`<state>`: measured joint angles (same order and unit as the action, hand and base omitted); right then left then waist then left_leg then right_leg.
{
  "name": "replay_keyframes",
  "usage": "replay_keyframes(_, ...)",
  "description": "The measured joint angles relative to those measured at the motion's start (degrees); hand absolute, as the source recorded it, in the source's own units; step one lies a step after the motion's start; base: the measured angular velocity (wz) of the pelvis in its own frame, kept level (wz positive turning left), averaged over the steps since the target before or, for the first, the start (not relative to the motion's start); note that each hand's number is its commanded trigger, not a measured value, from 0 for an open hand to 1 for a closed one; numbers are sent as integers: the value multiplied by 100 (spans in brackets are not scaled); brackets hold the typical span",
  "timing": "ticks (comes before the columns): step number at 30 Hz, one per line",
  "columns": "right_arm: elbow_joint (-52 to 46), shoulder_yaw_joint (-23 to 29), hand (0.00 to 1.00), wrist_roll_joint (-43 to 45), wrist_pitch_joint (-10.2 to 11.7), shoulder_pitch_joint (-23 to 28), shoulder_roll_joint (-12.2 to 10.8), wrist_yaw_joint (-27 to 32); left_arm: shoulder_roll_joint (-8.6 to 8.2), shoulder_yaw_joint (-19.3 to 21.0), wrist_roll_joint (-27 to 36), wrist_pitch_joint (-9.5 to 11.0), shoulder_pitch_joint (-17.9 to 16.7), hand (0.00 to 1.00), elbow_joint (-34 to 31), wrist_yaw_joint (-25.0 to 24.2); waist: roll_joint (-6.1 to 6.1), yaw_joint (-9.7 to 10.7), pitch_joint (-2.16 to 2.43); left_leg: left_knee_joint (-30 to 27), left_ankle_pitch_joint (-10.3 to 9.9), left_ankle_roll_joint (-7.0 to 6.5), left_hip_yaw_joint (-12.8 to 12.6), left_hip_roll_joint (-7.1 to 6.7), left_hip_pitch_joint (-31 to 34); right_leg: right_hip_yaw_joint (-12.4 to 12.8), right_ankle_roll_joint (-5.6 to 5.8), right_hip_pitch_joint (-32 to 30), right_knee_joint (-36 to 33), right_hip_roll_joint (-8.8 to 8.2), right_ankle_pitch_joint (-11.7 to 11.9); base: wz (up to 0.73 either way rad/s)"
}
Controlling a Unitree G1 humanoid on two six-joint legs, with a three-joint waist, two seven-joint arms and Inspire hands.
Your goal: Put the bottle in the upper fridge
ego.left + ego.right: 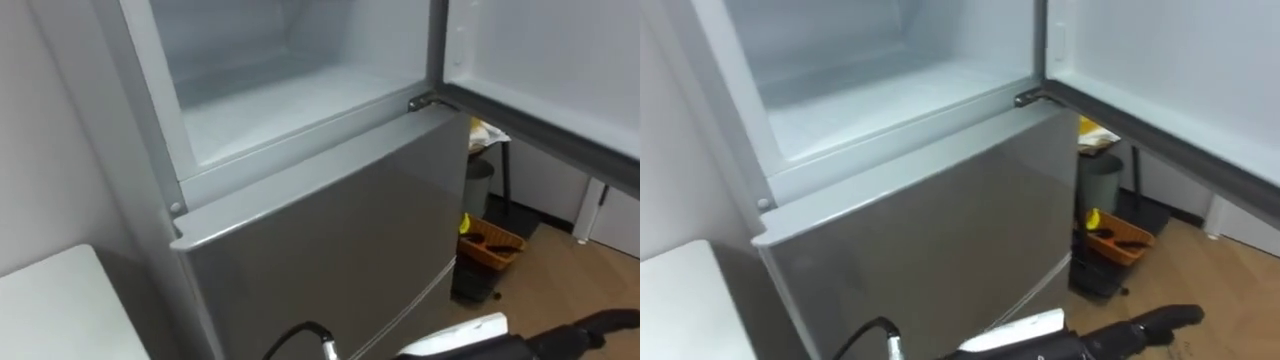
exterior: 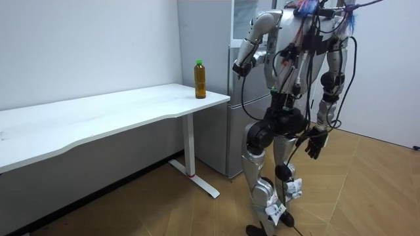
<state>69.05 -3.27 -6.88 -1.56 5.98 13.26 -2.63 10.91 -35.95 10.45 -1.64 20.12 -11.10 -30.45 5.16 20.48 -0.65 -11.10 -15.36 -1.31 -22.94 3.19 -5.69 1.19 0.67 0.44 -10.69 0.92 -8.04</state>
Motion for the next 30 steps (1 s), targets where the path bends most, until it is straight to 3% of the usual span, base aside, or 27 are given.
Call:
replay_keyframes(1,-10,-15,0,30,24,10,0,100,7,29,-13,1,-12,0,0,1,-5,-159,-4,-25,8,1,61,0,9,-43,-5,32,6,-8,-8,36)
replay_keyframes(5,-177,-1,0,-81,30,31,-4,311,17,313,-437,14,-256,0,-20,13,-46,-405,-24,-73,61,-8,404,-83,112,-346,-16,92,21,-89,-65,44)
replay_keyframes(8,-312,-9,0,-344,202,-24,-96,393,59,499,-1122,16,-612,0,-32,83,-107,-623,-37,-64,132,-13,642,-92,184,-608,-26,154,108,-138,-68,41)
replay_keyframes(13,-242,-54,0,-636,402,-146,-204,237,345,978,-1515,30,-1791,0,-153,112,-294,-1052,6,-60,195,25,979,-105,240,-1011,-65,285,214,-171,-97,39)
replay_keyframes(16,-211,-61,0,-670,478,-168,-216,109,415,1434,-1576,31,-2160,0,-326,113,-335,-1287,9,-66,201,32,1177,-113,278,-1160,-66,321,216,-176,-98,33)
replay_keyframes(21,-189,-98,0,-652,534,-185,-255,-7,411,1799,-1573,57,-2408,0,-357,231,-393,-1361,6,-65,206,26,1383,-140,253,-1417,-58,453,210,-203,-103,24)
replay_keyframes(23,-190,-106,0,-598,532,-156,-261,-9,401,1878,-1619,104,-2528,0,-358,274,-393,-1477,13,-65,207,25,1399,-141,219,-1416,-57,483,209,-203,-104,5)
replay_keyframes(25,-168,-107,0,-604,533,-143,-282,-15,385,2081,-1778,188,-2791,0,-357,285,-418,-1524,0,-67,207,25,1450,-173,202,-1448,-56,543,213,-204,-104,5)
replay_keyframes(28,-159,-105,0,-615,532,-95,-297,-67,382,2306,-1842,191,-3181,0,-302,298,-440,-1587,34,-78,212,22,1511,-180,191,-1551,-47,588,211,-226,-110,11)
replay_keyframes(30,-160,-102,0,-602,532,-73,-299,-70,373,2406,-1889,201,-3452,0,-155,368,-470,-1610,22,-126,215,17,1556,-184,187,-1567,-22,638,211,-249,-129,14)
